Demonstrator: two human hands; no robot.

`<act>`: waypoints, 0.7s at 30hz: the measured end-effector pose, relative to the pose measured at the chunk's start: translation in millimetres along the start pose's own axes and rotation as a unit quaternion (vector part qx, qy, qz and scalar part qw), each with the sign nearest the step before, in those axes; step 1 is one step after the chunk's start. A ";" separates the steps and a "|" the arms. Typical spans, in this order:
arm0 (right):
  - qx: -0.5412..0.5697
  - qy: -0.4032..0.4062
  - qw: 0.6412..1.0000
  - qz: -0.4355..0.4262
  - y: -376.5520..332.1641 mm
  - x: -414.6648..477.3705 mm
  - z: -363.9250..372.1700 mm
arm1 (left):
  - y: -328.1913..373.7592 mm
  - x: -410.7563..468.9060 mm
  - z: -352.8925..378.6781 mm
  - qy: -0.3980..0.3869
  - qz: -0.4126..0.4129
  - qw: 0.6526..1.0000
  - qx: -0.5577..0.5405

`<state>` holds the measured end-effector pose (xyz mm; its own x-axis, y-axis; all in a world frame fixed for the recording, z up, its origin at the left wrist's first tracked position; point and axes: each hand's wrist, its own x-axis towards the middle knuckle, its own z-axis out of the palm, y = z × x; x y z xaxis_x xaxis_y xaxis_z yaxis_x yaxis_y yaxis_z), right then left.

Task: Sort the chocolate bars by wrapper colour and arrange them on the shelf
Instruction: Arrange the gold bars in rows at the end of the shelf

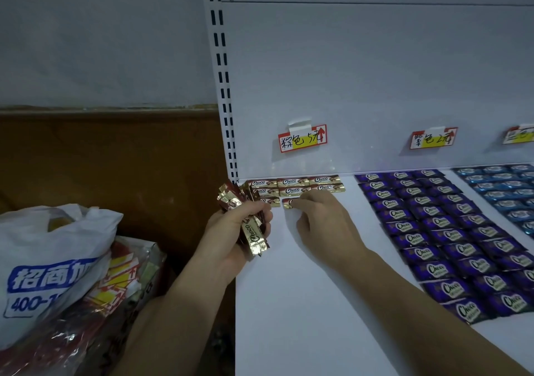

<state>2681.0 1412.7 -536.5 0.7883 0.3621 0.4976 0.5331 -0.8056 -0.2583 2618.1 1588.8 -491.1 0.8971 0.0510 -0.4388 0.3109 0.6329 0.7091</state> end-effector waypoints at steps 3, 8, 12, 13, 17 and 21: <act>-0.001 -0.004 1.000 -0.001 0.7 0.0 1.6 | 1.3 -0.8 -0.8 0.006 -0.013 0.999 0.033; -0.007 -0.011 1.000 -0.017 2.3 2.2 5.0 | 3.9 -0.4 -0.3 0.007 -0.010 0.998 0.057; -0.013 -0.013 1.000 -0.014 4.2 2.1 8.5 | 4.2 0.9 0.9 0.005 -0.004 0.999 0.044; -0.012 -0.010 1.000 -0.017 3.6 2.1 7.8 | 4.0 1.3 1.0 0.003 -0.004 0.999 0.041; 0.099 0.037 0.994 -0.005 -3.9 3.2 -10.2 | 3.4 1.7 10.0 -0.007 0.012 1.000 -0.015; 0.412 0.008 0.903 0.122 -15.0 5.7 -33.6 | 0.4 5.1 27.6 -0.010 0.045 0.999 -0.014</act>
<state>2667.1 1411.1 -501.9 0.9122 0.2083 0.3529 0.3970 -0.2352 -0.8872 2631.4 1568.0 -477.8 0.9271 0.0930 -0.3630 0.2206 0.6476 0.7293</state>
